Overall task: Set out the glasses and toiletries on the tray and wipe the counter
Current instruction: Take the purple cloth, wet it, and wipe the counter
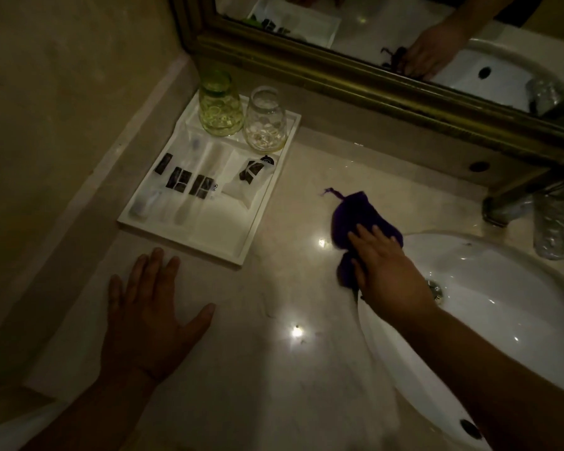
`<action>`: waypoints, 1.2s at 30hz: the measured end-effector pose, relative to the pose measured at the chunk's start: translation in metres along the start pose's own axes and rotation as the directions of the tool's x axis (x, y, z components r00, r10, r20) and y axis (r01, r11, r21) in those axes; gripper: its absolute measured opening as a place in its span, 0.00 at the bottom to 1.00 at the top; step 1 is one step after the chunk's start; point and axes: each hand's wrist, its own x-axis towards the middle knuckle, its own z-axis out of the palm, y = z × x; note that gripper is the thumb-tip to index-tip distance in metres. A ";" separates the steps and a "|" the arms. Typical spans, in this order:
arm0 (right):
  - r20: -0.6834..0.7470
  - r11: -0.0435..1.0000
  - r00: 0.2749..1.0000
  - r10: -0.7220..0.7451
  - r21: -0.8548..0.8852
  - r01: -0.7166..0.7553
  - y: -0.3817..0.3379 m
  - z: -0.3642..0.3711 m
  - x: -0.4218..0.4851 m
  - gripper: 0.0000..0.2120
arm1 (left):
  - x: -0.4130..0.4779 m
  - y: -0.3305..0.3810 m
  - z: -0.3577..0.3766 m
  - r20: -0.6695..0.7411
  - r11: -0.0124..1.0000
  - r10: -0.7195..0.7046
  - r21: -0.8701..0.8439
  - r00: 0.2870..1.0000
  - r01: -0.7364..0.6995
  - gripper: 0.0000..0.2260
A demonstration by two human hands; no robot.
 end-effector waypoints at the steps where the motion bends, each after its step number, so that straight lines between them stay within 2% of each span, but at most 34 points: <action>1: 0.010 1.000 1.000 0.022 -0.002 -0.022 0.001 -0.002 0.007 0.24 | 0.000 0.000 0.000 -0.001 1.000 0.000 0.000 1.000 0.000 0.44; 5: -0.003 0.990 0.992 0.125 0.069 -0.125 -0.015 -0.002 0.025 0.23 | 0.000 0.001 0.000 -0.017 1.000 -0.004 -0.022 1.000 0.004 0.44; 7: -0.019 0.990 0.994 0.112 0.092 -0.109 -0.028 0.002 0.025 0.22 | -0.001 0.000 0.002 -0.026 1.000 0.000 -0.022 1.000 0.000 0.44; 11: -0.033 0.990 0.997 -0.068 0.125 0.072 -0.066 0.017 0.015 0.22 | 0.000 -0.004 0.006 -0.037 1.000 0.017 -0.012 0.999 -0.017 0.45; 16: 0.060 0.945 0.950 -0.305 0.142 0.295 -0.101 0.029 -0.003 0.23 | 0.002 -0.006 0.009 -0.005 1.000 0.000 0.029 1.000 0.000 0.46; 20: 0.133 0.896 0.904 -0.406 0.252 0.366 -0.110 0.025 -0.016 0.23 | 0.001 -0.006 0.009 -0.009 1.000 0.000 0.029 1.000 0.000 0.46; 22: 0.080 0.879 0.908 -0.412 0.295 0.374 -0.107 0.018 -0.017 0.21 | 0.001 -0.005 0.007 -0.013 1.000 -0.001 0.015 1.000 0.001 0.45; 25: -0.185 0.901 0.934 -0.305 0.261 0.346 -0.098 0.010 -0.011 0.17 | 0.000 -0.004 0.006 -0.029 1.000 0.008 -0.010 1.000 -0.008 0.45; 27: -0.264 0.951 0.953 -0.147 0.226 0.209 -0.090 0.005 -0.003 0.17 | 0.000 -0.003 0.005 -0.030 1.000 0.005 -0.014 1.000 -0.006 0.45; 30: -0.175 0.973 0.982 0.071 0.228 -0.030 -0.079 0.002 0.009 0.24 | 0.000 -0.002 0.003 -0.023 1.000 -0.003 -0.019 1.000 0.003 0.45; 32: -0.084 0.987 0.992 0.092 0.142 -0.079 -0.075 0.003 0.017 0.29 | 0.000 -0.002 0.002 -0.023 0.999 -0.005 -0.033 1.000 0.005 0.45; 34: -0.035 0.996 0.997 0.076 0.042 -0.074 -0.076 0.003 0.024 0.26 | 0.000 -0.001 0.002 -0.022 1.000 -0.007 -0.027 1.000 0.007 0.45; 36: -0.001 0.997 0.997 0.077 0.025 -0.077 -0.081 0.002 0.029 0.19 | -0.001 -0.001 0.002 -0.024 1.000 -0.007 -0.022 1.000 0.007 0.45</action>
